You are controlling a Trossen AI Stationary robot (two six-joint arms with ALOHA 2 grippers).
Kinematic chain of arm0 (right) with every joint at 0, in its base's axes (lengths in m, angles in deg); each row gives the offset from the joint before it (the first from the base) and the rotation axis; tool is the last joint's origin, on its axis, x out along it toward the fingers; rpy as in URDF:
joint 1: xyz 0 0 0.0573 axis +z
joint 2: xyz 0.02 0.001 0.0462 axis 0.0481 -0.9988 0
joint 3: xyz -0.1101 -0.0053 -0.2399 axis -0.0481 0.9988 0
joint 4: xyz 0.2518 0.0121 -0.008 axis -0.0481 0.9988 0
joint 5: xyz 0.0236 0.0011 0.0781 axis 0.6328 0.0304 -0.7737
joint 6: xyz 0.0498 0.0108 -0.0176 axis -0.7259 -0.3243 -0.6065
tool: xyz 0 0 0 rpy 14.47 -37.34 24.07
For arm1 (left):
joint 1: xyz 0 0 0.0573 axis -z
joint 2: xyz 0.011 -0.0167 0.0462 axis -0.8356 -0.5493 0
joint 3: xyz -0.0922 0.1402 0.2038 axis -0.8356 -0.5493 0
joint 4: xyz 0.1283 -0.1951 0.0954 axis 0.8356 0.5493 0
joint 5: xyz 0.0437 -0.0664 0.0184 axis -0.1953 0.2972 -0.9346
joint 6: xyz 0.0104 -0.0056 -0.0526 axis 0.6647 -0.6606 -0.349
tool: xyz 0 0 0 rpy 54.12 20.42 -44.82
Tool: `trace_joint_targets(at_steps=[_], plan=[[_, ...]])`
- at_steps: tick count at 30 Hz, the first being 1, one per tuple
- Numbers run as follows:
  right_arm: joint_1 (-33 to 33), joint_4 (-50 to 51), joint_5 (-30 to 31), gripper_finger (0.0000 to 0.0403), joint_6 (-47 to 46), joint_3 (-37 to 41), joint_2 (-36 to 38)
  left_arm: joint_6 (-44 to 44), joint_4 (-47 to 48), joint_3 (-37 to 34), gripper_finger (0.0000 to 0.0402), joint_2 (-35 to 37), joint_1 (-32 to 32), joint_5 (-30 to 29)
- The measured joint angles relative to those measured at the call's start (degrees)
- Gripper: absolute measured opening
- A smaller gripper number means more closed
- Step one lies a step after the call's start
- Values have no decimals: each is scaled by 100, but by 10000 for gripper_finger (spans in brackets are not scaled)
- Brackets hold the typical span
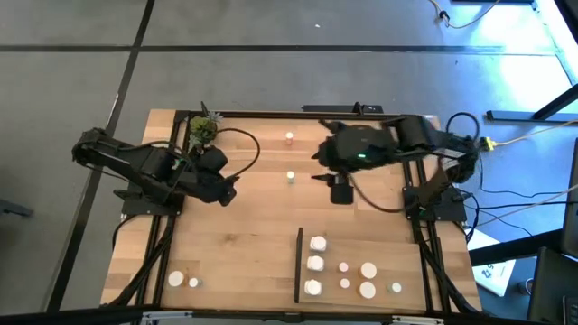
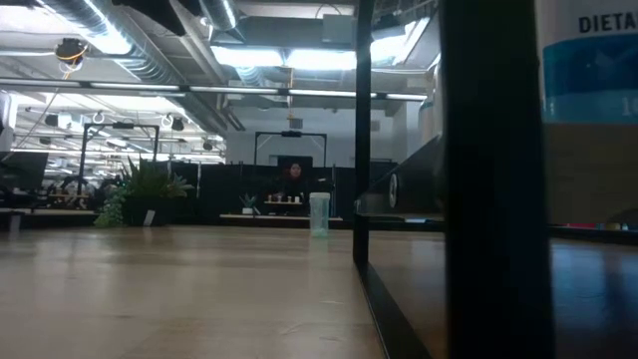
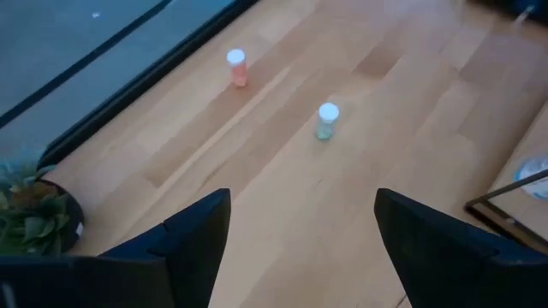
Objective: Pick and place medicine bottles onto shelf by color
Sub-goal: Put the middle left blue pill bottle on the shelf
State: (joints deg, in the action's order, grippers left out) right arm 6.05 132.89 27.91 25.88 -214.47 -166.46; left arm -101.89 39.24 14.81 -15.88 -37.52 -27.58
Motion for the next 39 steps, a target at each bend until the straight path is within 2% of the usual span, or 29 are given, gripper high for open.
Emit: trace_joint_targets(at_steps=[4,9,15,22,33,39], plan=[[-327,378,-449,236,254,0,-436,0,-3,2,284,99,43,-101],[-728,711,-587,236,513,2,-1023,2,-1,1,284,171,43,-131],[-1092,702,-1349,236,1048,2,-1654,109,-1,2,284,207,43,-406],[-1341,471,-1379,236,1260,2,-2316,437,41,2,284,384,22,-478],[-1711,189,-1370,236,1433,2,-3198,478,216,7,284,850,26,-583],[-1943,98,-1313,236,1701,2,-3562,505,270,7,284,880,26,-563]])
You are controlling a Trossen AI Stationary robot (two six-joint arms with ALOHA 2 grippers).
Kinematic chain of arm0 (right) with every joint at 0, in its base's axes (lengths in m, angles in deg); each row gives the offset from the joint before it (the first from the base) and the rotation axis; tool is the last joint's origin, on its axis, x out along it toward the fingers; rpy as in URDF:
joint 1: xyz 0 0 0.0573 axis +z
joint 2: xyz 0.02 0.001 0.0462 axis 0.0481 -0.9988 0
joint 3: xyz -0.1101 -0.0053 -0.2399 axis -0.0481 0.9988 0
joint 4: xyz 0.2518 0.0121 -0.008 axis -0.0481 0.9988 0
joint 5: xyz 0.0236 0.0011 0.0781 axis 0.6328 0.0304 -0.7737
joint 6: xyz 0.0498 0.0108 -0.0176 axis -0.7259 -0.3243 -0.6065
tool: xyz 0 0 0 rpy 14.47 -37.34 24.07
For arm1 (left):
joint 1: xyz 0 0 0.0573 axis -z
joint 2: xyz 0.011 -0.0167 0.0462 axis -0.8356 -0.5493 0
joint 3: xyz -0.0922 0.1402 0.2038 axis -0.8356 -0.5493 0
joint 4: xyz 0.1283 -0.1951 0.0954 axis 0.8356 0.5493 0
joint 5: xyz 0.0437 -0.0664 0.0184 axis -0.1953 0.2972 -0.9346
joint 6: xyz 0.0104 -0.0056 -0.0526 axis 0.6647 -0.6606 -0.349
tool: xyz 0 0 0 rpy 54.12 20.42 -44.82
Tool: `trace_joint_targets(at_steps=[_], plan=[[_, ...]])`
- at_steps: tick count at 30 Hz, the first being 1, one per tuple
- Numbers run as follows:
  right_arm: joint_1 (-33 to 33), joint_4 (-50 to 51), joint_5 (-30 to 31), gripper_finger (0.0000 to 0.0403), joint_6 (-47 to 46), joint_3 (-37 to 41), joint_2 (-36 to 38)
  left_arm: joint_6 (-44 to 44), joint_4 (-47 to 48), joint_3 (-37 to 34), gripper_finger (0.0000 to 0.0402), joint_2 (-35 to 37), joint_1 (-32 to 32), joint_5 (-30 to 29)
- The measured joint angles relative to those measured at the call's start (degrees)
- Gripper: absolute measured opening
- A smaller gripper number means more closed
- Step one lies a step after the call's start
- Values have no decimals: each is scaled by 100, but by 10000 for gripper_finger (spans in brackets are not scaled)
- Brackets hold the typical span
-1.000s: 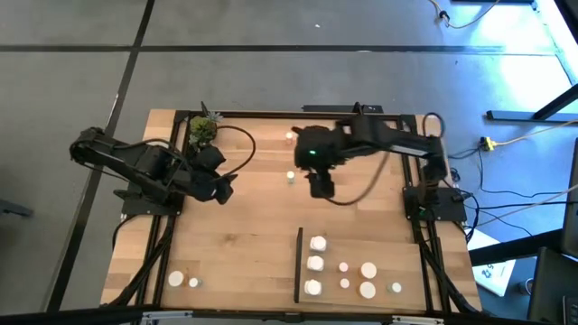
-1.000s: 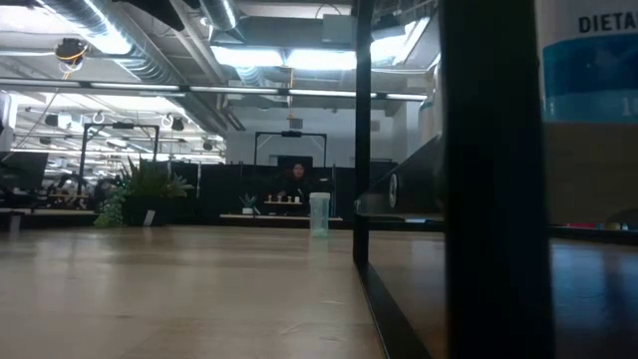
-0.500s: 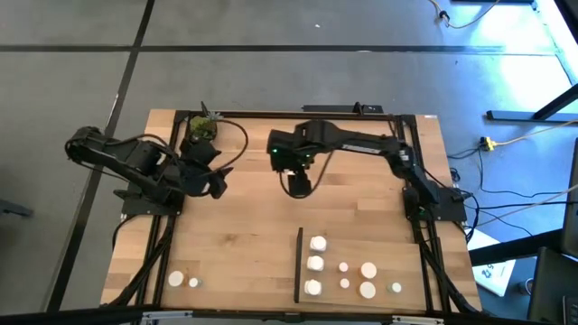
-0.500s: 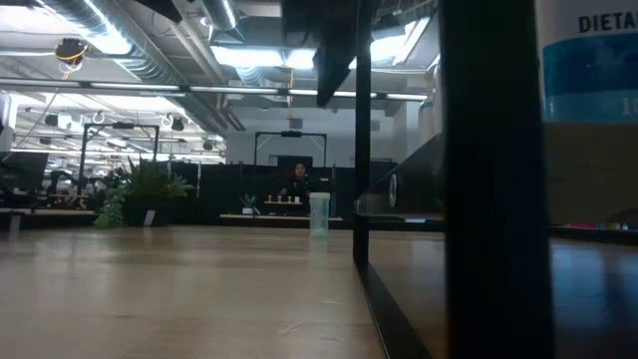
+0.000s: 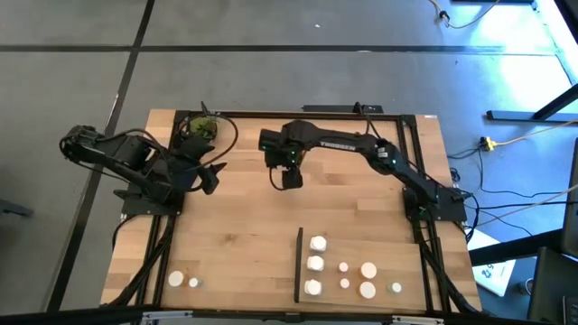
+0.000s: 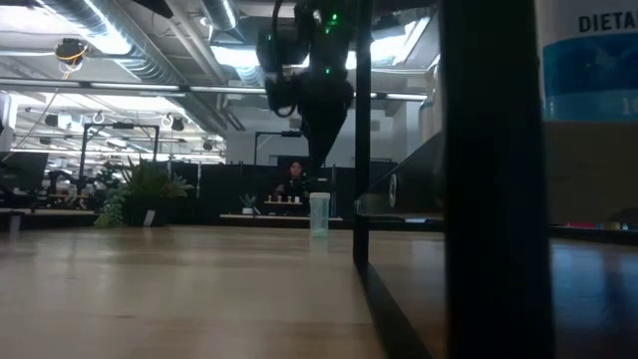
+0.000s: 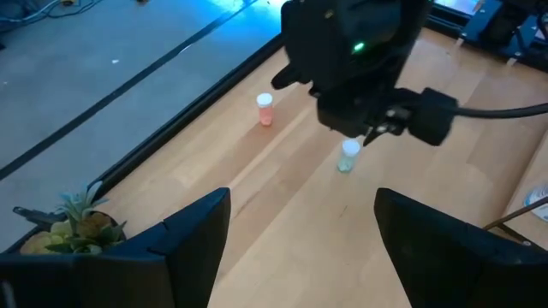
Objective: Pick and place medicine bottles onto shelf by color
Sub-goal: Put the middle left blue pill bottle on the shelf
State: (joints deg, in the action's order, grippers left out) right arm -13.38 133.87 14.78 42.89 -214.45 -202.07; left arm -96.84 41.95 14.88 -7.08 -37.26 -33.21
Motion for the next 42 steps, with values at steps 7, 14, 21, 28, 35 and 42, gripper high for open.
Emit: trace_joint_targets(at_steps=[7,14,21,28,35,42], plan=[[-169,4,-232,236,56,0,-223,2,22,0,284,9,0,7],[-202,8,-467,236,43,0,-230,86,32,0,284,9,0,7],[-199,49,-530,236,23,-2,-267,96,33,0,284,9,1,8],[-199,-10,-516,236,21,-2,-276,98,33,0,284,7,2,9],[-191,1,-514,236,29,-2,-319,98,35,0,284,6,2,48],[-182,-5,-428,236,39,-4,-446,98,35,0,284,4,2,48]])
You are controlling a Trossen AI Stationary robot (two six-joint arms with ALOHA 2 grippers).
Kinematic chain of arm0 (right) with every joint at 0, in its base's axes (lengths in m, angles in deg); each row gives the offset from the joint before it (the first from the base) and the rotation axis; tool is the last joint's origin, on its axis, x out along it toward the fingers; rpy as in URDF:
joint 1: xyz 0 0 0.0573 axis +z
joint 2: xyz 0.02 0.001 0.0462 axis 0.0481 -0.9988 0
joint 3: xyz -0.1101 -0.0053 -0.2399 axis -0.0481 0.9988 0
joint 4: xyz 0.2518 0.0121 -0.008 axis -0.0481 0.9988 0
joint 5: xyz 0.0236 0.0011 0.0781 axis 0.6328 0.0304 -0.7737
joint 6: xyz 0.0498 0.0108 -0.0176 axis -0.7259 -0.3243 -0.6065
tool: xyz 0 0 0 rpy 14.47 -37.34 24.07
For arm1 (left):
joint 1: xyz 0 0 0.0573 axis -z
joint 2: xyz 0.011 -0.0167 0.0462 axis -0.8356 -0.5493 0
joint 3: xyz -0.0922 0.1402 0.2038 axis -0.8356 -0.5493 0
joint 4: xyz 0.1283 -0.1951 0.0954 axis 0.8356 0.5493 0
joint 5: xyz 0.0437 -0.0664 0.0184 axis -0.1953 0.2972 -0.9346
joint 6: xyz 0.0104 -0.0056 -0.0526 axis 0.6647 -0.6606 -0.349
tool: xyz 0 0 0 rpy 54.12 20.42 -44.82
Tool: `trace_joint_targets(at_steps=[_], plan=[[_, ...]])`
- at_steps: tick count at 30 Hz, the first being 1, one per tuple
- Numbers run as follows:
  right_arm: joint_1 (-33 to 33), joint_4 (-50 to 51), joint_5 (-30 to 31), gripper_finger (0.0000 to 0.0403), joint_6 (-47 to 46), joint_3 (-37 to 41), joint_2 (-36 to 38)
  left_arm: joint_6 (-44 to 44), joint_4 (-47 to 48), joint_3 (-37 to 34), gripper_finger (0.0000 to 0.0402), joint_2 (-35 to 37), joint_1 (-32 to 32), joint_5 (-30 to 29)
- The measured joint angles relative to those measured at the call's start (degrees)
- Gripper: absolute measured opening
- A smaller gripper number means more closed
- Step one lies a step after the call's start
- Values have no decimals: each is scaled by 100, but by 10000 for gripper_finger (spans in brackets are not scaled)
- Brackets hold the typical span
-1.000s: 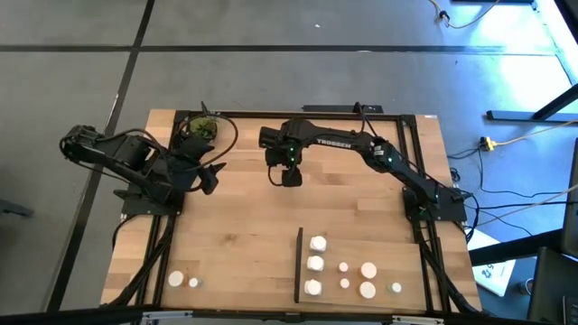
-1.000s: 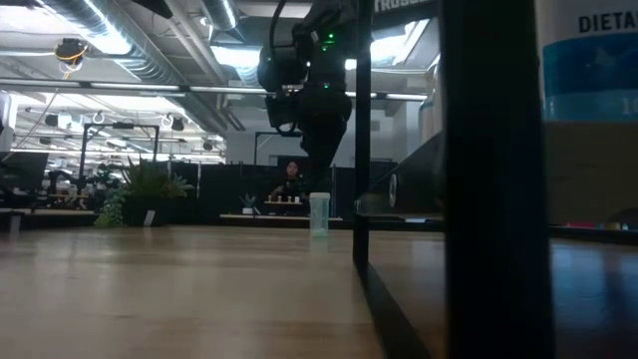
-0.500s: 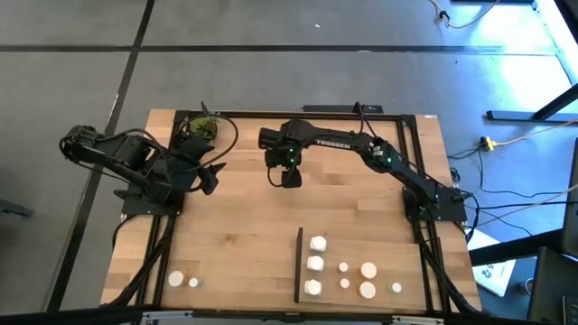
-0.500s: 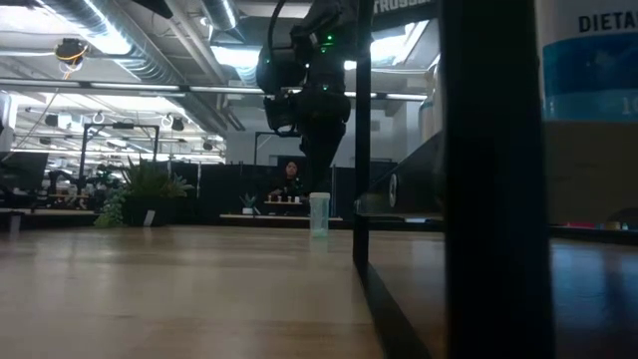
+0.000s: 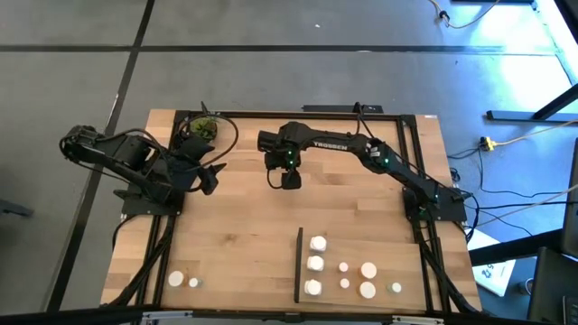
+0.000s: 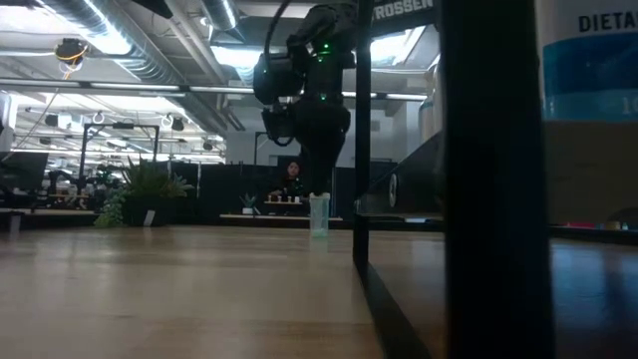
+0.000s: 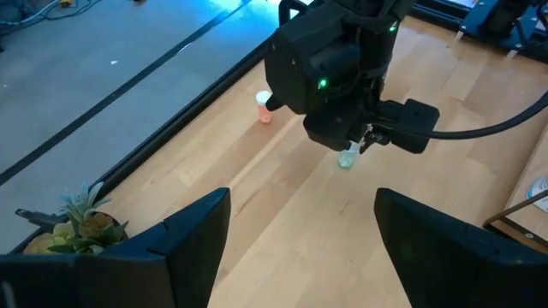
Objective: Pick and place medicine bottles onto shelf by color
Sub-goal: Put the middle left blue pill bottle on the shelf
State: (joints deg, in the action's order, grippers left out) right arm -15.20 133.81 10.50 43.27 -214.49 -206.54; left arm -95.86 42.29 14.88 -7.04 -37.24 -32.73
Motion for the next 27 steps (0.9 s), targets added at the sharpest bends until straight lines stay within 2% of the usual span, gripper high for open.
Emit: trace_joint_targets(at_steps=[4,27], plan=[[-2,-42,210,236,2,0,-1,0,-2,0,284,0,0,0],[0,-110,218,235,-18,4,-211,-1,-2,0,284,0,0,1]])
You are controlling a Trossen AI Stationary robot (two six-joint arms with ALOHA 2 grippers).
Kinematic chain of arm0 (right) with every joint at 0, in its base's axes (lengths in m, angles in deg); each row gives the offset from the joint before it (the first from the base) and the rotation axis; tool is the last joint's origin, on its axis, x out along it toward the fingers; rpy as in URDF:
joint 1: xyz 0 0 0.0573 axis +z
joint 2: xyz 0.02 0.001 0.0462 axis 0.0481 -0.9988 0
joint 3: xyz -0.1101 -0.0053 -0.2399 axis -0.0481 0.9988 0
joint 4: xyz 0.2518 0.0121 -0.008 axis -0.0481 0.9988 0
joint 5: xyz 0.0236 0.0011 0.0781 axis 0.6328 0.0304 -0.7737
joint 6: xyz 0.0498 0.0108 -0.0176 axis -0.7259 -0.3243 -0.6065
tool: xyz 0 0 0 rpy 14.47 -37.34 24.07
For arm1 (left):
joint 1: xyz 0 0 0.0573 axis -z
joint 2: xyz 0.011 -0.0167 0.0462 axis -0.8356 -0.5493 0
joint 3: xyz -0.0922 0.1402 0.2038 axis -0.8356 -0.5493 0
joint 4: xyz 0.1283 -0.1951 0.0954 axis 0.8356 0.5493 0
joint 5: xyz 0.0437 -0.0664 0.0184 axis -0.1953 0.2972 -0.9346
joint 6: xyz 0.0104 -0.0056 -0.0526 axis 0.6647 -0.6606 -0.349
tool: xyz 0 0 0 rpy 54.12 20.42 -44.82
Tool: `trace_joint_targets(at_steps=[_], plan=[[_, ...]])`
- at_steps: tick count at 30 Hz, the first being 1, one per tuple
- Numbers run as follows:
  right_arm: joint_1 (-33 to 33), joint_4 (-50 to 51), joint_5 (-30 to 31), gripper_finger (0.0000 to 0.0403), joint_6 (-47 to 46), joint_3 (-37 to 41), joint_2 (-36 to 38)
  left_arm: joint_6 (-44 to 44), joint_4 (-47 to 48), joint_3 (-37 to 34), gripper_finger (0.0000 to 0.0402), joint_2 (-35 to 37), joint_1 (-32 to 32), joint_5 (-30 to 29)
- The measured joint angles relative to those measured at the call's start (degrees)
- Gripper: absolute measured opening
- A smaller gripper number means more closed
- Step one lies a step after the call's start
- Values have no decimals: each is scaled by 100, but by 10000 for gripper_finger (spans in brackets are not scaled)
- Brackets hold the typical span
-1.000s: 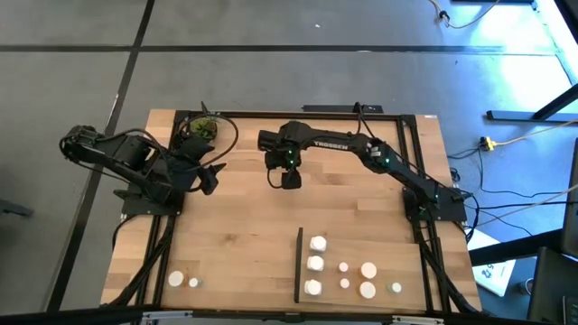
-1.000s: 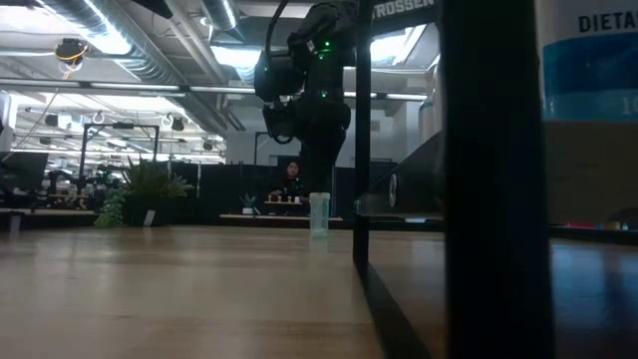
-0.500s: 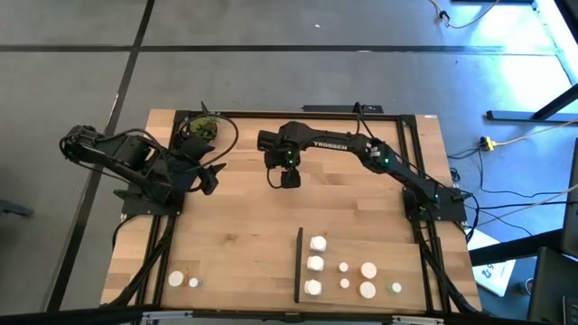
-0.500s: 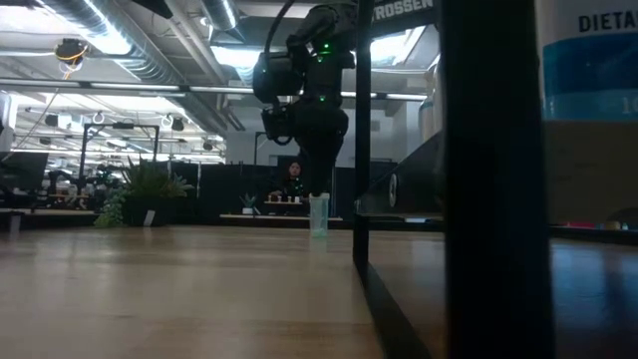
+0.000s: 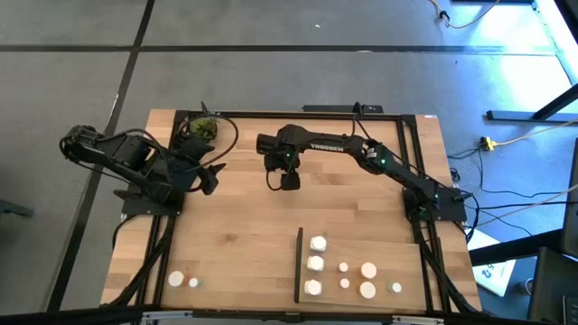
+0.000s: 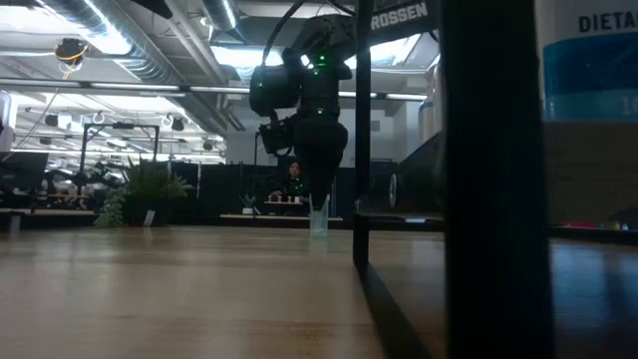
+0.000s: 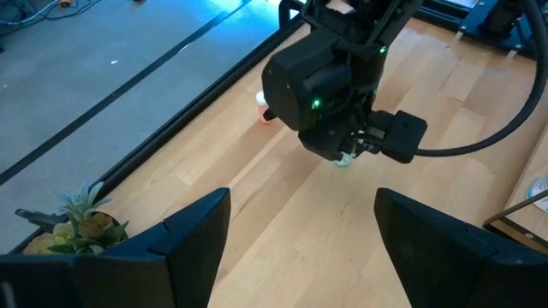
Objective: Pick and place medicine bottles onto shelf by color
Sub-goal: Put the middle left blue pill bottle on the shelf
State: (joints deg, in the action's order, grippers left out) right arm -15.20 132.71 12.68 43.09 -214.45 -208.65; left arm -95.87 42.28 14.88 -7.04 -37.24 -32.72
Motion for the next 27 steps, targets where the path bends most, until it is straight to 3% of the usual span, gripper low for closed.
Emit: trace_joint_targets(at_steps=[17,27], plan=[[0,31,2,122,-8,0,5,1,-1,0,284,0,0,-1],[79,225,3,121,9,-79,48,1,-1,0,284,0,0,0]])
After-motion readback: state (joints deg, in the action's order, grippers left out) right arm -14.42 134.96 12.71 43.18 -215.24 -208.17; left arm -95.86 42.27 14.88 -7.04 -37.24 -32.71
